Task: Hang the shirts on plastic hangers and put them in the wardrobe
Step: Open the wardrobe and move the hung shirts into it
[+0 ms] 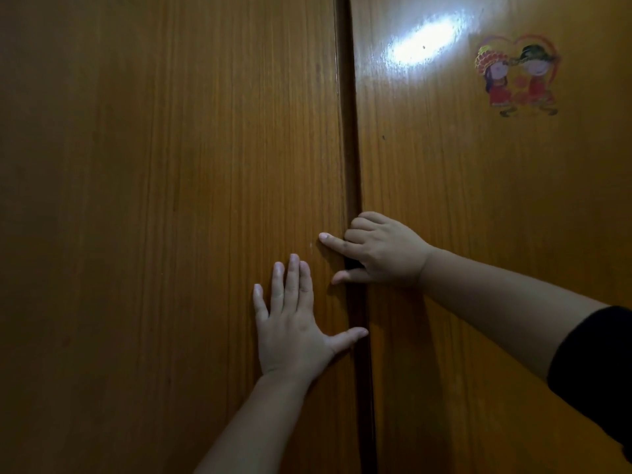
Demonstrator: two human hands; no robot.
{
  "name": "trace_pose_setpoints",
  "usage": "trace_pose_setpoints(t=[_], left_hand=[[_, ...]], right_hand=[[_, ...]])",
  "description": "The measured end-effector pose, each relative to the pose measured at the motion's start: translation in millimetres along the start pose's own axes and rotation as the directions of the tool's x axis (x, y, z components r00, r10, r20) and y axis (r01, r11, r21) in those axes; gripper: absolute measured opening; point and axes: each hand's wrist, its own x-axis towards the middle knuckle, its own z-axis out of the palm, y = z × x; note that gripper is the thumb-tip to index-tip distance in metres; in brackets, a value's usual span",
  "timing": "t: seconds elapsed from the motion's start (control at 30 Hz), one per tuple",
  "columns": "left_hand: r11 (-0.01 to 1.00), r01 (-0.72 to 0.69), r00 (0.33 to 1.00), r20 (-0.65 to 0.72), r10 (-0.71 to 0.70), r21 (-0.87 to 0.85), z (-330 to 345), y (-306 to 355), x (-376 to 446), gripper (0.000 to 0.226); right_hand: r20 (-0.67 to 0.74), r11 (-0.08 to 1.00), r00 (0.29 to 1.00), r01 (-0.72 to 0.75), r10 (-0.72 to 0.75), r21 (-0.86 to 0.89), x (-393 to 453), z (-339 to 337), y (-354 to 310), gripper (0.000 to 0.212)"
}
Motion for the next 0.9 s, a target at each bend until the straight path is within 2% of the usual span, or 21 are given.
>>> trace_pose_setpoints(t=[0.3, 0.6, 0.73, 0.9], left_hand=[[1.0, -0.015, 0.999, 0.028, 0.015, -0.005, -3, -1, -1, 0.122], [0.997, 0.059, 0.997, 0.057, -0.057, -0.044, -2, 7, -7, 0.118], [0.996, 0.075, 0.995, 0.076, -0.071, -0.046, 2, 10, -18, 0.118], [0.999, 0.027, 0.998, 0.061, -0.025, -0.035, 2, 4, -17, 0.121]], right_hand=[[0.025, 0.999, 1.0, -0.005, 0.004, 0.035, 7, 0, -2, 0.068], [0.098, 0.999, 0.994, -0.054, 0.053, 0.006, -18, -1, -24, 0.07], [0.096, 0.998, 0.995, -0.018, 0.013, 0.052, -27, 2, -37, 0.068], [0.063, 0.993, 0.994, 0.084, -0.09, 0.086, -16, -1, -25, 0.07]])
